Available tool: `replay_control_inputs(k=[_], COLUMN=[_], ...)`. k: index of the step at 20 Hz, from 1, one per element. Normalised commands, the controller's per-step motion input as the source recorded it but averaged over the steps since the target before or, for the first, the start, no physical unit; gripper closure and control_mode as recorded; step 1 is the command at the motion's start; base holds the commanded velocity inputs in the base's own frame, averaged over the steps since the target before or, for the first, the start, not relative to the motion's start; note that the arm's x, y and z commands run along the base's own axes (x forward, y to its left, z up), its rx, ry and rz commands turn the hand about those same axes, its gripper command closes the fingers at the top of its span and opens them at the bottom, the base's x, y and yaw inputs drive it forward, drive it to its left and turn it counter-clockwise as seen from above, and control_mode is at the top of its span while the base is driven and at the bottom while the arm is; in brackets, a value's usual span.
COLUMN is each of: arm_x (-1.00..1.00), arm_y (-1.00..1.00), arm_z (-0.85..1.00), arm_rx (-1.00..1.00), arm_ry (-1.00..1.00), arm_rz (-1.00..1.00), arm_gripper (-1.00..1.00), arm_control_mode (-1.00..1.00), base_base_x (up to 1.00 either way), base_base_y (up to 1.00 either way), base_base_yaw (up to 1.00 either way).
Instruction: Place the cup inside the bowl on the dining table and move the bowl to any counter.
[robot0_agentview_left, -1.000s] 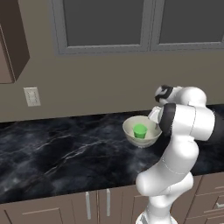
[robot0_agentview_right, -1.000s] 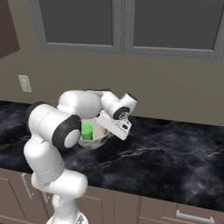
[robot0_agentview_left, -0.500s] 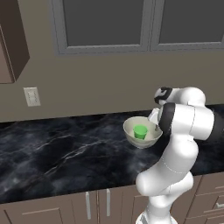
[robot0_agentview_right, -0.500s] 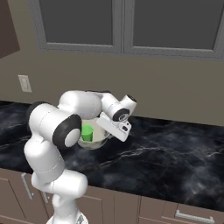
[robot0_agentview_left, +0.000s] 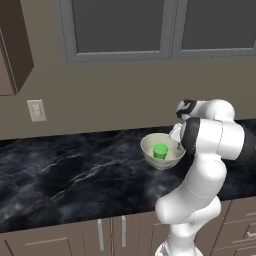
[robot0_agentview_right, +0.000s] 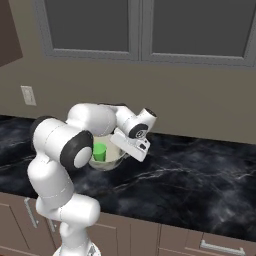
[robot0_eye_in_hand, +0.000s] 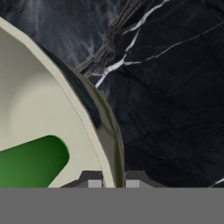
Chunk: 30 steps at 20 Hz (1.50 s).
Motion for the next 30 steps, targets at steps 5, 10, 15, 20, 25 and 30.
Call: replay_control_inputs(k=[5, 10, 15, 20, 25, 30], arm_x=[0.0, -0.03, -0.07, -0.31, -0.53, -0.75], arm_y=[0.12, 0.03, 0.01, -0.01, 0.0, 0.0], arm_z=[0.0, 0.01, 0.16, 0.55, 0.56, 0.46], arm_rx=[0.0, 0.0, 0.0, 0.0, 0.0, 0.0], arm_ry=[0.0, 0.0, 0.0, -0.01, 0.0, 0.0], arm_rz=[0.0, 0.0, -0.02, -0.02, -0.01, 0.0], arm_gripper=[-1.0, -1.0, -1.0, -1.0, -1.0, -1.0], arm_control_mode=[-1.0, -1.0, -1.0, -1.0, -1.0, -1.0], base_base_x=[0.0, 0.0, 0.0, 0.0, 0.0, 0.0], base_base_y=[0.0, 0.0, 0.0, 0.0, 0.0, 0.0], base_base_yaw=[0.0, 0.0, 0.0, 0.0, 0.0, 0.0])
